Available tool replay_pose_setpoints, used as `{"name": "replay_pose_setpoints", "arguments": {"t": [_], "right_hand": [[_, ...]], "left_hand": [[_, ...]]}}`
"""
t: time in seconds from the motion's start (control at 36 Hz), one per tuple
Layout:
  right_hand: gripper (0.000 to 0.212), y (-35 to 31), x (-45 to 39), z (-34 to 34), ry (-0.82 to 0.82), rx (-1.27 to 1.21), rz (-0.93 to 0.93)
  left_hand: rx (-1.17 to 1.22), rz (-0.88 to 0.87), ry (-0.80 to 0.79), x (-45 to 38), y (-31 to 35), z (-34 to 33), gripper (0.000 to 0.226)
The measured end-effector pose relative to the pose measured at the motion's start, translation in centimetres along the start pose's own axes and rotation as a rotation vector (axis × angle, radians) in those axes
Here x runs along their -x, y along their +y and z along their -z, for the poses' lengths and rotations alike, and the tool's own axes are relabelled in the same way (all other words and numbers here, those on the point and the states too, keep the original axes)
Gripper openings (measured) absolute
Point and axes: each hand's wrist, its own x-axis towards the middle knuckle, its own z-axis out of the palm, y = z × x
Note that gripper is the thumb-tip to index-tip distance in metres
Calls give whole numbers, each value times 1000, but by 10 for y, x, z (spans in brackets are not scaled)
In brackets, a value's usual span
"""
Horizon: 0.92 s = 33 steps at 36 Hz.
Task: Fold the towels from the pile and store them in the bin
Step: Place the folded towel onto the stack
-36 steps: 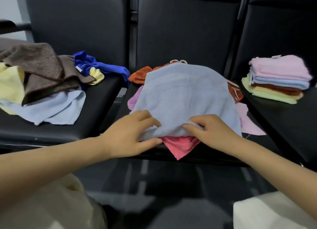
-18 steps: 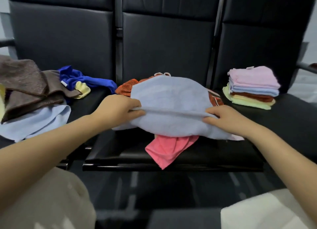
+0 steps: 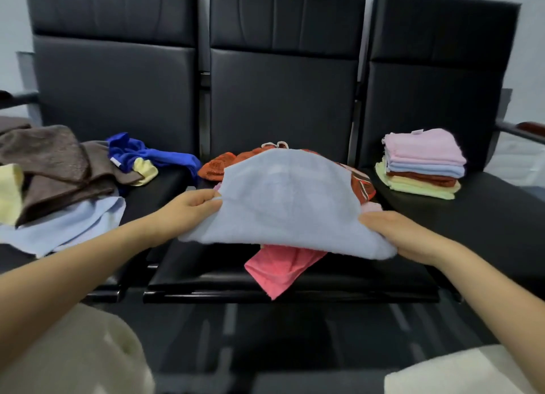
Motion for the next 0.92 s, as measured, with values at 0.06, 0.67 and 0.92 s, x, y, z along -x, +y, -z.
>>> {"name": "replay_pose_setpoints", "arguments": {"t": [0.06, 0.67, 0.92], "right_hand": [[11, 3, 2, -1, -44, 152, -65], [18, -29, -74, 19, 476, -141, 222], [20, -42, -132, 9, 619, -129, 252]], "left_hand": [[-174, 0, -92, 5, -9, 0, 34], [-443, -83, 364, -64, -5, -1, 20], [-528, -14, 451, -119, -18, 1, 15]]}}
